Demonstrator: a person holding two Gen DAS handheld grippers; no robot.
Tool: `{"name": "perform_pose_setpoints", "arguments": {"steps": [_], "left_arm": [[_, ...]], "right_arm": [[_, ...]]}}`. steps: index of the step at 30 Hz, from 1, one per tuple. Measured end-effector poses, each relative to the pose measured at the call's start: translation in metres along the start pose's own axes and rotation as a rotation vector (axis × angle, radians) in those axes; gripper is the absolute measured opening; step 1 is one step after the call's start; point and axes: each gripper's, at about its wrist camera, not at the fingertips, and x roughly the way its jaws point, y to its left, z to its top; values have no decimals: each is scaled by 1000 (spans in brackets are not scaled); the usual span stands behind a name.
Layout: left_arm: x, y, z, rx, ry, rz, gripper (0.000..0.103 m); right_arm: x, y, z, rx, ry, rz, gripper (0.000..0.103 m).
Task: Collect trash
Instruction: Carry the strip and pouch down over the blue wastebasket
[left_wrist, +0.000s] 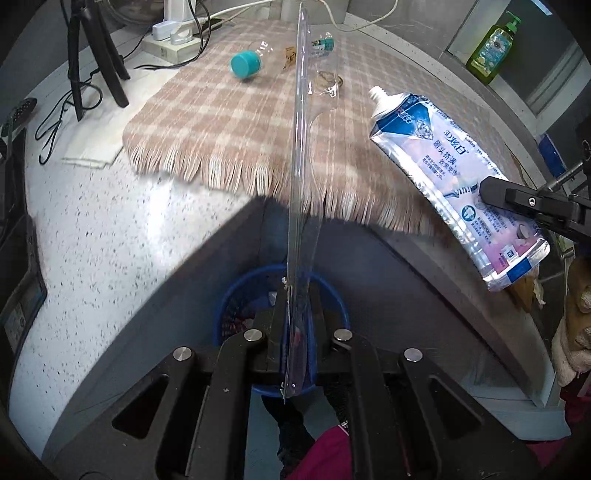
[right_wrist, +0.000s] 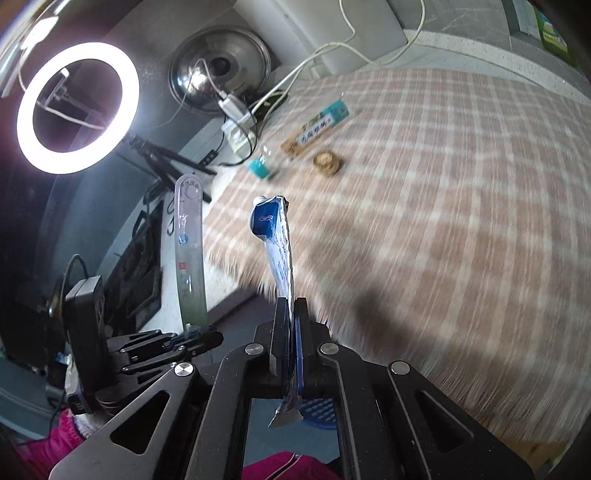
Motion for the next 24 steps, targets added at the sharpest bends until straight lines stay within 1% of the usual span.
{"name": "perform_pose_setpoints", "arguments": {"steps": [5,13,20,24], "left_arm": [[8,6,-33,-10,48,-10,6],[34,10,-71,-22,137,-20,6],[70,18,-91,-43,228,-23,6],[90,27,-102,-60,276,-5,6]], "right_arm": [[10,9,-30,13,40,-2,1],[34,15,-75,16,109,-41,1],[59,13,-105,4,169,-97,1],[76,9,-117,2,201,-123,1]]}}
